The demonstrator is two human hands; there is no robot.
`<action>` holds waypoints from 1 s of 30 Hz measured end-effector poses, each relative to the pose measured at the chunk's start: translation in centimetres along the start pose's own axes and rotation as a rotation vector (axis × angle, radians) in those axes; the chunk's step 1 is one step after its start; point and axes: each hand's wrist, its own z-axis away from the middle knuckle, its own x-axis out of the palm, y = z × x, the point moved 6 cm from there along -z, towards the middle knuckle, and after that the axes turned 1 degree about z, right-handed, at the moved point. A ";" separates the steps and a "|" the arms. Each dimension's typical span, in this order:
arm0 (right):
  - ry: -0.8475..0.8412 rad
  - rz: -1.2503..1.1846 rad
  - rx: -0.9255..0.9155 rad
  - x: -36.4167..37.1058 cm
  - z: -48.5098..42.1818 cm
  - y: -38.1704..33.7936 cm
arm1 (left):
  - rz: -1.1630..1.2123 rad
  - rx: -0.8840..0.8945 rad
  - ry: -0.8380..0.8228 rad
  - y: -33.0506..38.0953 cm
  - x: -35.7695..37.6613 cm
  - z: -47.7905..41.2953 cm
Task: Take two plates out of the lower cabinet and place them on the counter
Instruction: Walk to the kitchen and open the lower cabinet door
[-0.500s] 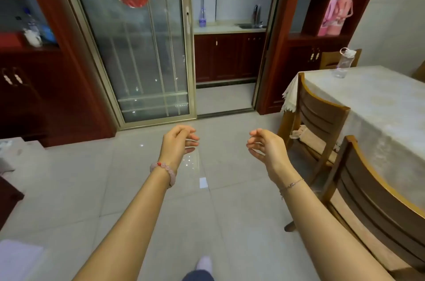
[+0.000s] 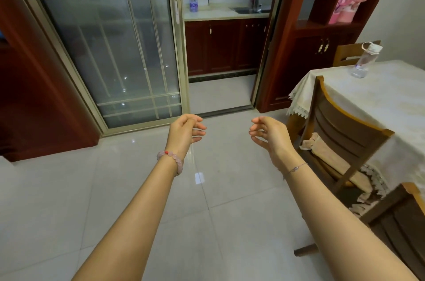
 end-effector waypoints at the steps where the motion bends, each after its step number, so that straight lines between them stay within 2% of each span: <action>1: -0.002 -0.005 0.002 0.3 -1.6 -0.2 | -0.003 -0.006 0.000 0.0 0.3 -1.6; 8: 0.004 -0.007 0.038 1.6 -14.3 -0.4 | -0.008 -0.049 -0.005 -1.1 4.1 -13.6; 15: -0.017 0.011 0.084 1.4 -30.9 -1.3 | -0.032 -0.076 -0.007 -2.9 11.0 -29.0; 22: -0.069 0.031 0.104 1.9 -48.3 -5.2 | 0.001 -0.084 0.045 -2.0 17.2 -44.9; 30: -0.082 0.036 0.105 4.1 -65.0 -8.0 | 0.030 -0.077 0.039 -2.1 20.9 -61.3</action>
